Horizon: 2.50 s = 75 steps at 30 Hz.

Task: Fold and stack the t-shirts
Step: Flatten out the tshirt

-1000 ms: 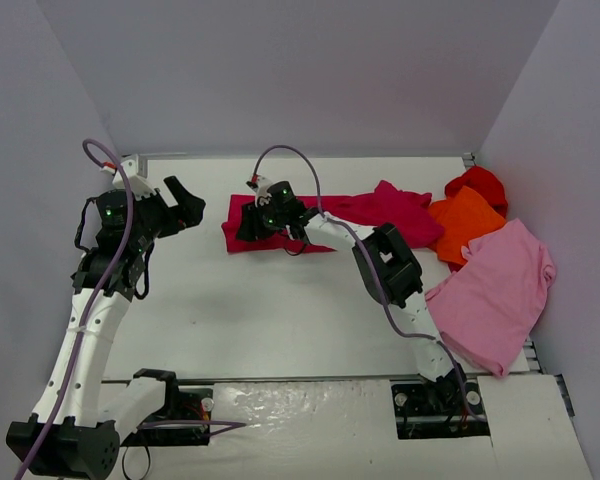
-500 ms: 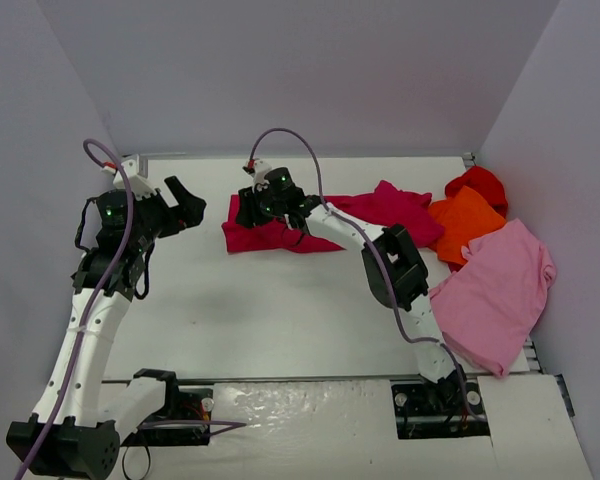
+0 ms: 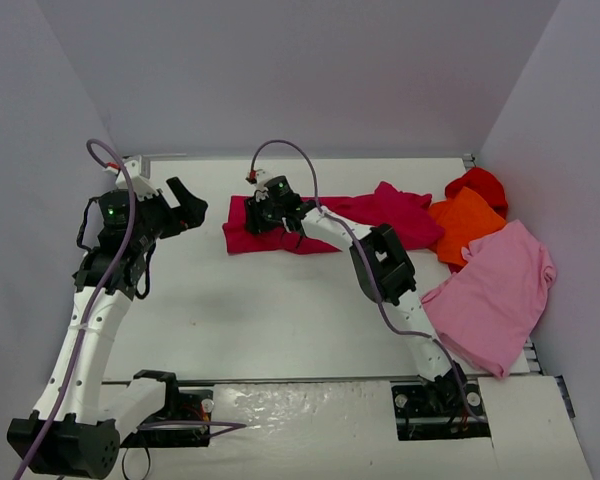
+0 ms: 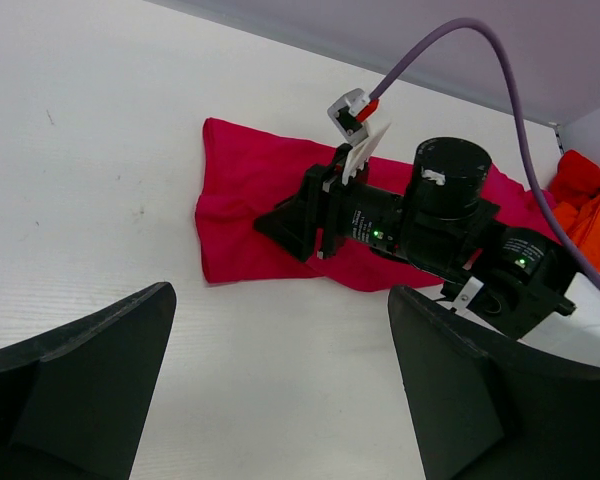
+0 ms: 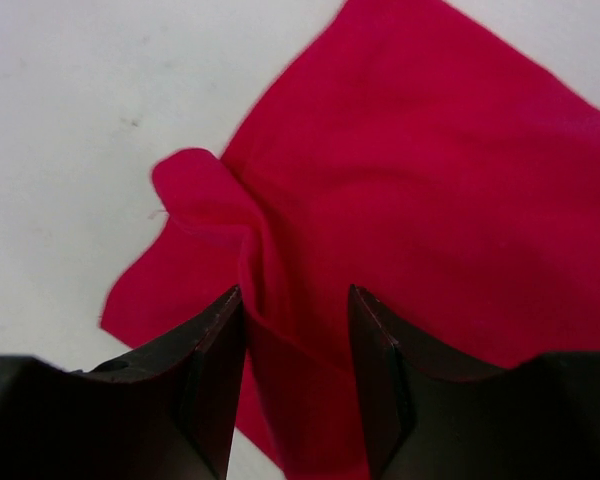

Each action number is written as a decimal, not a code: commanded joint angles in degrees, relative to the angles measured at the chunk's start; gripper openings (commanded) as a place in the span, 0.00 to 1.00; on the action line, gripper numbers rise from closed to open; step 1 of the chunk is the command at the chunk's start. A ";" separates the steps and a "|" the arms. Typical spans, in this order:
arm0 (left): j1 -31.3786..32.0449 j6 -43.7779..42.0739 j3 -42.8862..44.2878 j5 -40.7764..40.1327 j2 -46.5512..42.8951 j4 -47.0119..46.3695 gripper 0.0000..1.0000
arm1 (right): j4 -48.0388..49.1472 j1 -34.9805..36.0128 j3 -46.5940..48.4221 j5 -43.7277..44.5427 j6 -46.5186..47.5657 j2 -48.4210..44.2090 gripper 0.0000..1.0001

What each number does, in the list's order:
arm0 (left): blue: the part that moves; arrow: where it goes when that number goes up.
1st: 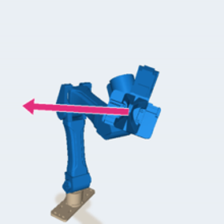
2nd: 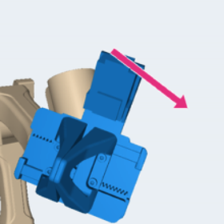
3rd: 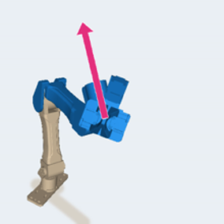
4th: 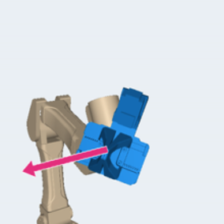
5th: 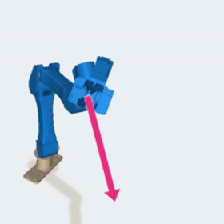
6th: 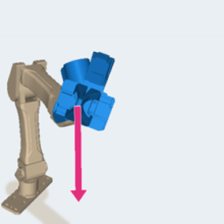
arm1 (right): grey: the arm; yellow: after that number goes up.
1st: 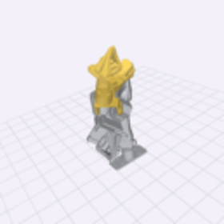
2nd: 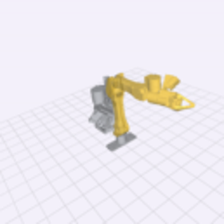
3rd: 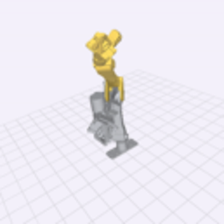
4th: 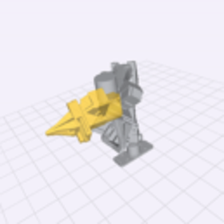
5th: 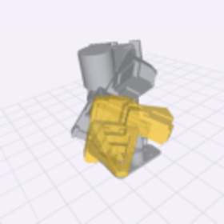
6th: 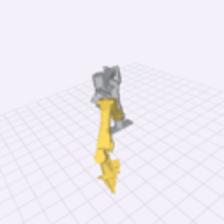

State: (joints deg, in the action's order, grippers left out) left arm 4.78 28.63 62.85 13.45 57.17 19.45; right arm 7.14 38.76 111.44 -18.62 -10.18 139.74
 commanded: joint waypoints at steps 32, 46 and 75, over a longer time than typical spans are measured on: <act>-0.39 0.11 2.10 1.06 -0.56 -3.63 0.85 | 2.52 24.61 -40.87 11.57 -7.18 -28.60 0.06; -0.25 0.25 4.45 6.50 6.08 -0.93 0.61 | 2.18 28.04 -51.87 28.75 -13.74 -38.51 0.55; 11.24 7.27 5.91 13.63 32.79 17.94 0.00 | 8.18 12.25 -57.23 25.34 -12.03 -49.81 0.48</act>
State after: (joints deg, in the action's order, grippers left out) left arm 15.73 32.44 70.91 26.75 91.36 37.64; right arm 12.48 51.90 53.82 4.66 -22.98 92.29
